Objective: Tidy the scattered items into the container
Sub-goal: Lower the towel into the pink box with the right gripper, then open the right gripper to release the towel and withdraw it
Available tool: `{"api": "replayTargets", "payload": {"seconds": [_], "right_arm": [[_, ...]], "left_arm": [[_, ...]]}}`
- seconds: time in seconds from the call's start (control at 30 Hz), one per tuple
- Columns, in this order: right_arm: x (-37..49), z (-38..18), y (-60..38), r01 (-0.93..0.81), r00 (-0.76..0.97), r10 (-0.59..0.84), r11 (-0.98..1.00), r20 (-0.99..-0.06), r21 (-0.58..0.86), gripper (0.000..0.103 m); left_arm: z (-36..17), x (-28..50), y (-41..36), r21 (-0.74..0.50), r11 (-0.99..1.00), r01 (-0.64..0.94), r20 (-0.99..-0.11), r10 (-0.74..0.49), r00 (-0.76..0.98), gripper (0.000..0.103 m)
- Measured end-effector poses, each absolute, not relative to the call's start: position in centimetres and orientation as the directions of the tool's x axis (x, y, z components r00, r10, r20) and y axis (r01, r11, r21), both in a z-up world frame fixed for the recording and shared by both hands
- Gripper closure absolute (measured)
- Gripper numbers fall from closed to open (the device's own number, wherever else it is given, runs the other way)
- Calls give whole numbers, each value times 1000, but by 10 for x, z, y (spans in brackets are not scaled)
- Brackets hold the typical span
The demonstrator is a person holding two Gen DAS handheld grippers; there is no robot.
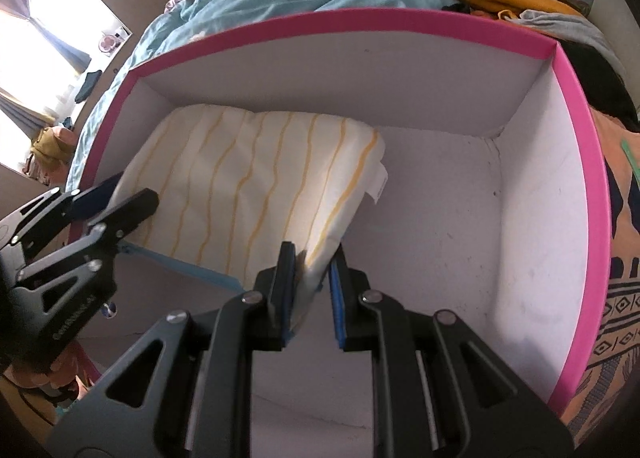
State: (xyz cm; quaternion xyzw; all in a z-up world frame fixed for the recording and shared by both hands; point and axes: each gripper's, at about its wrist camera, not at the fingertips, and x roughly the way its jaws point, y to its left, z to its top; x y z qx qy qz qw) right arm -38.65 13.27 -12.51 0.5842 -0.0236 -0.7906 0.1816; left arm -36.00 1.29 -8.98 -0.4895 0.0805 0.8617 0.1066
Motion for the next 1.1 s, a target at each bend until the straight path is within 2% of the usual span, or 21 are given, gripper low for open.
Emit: {"api": "replayTargets", "payload": {"seconds": [0.23, 0.4, 0.47, 0.73, 1.0, 1.1], "right_arm": [[-388, -129, 122, 274, -225, -273, -939, -935, 208, 84], [-390, -127, 115, 281, -230, -219, -948, -948, 150, 84], [-392, -126, 115, 270, -242, -206, -953, -948, 138, 84], [-398, -132, 122, 208, -230, -225, -962, -947, 178, 83], [-399, -138, 127, 172, -192, -259, -959, -947, 227, 80], [-399, -136, 127, 173, -198, -267, -957, -943, 234, 77]], "left_arm": [[-88, -355, 4, -69, -960, -271, -851, 198, -486, 71], [-93, -345, 15, -71, -937, -343, -855, 234, -462, 71], [-94, -341, 18, -67, -930, -360, -856, 239, -458, 68], [-92, -325, 17, -123, -898, -421, -854, 312, -415, 62], [-87, -318, 17, -214, -841, -496, -850, 410, -329, 61], [-94, -317, 25, -217, -834, -508, -869, 402, -289, 61]]}}
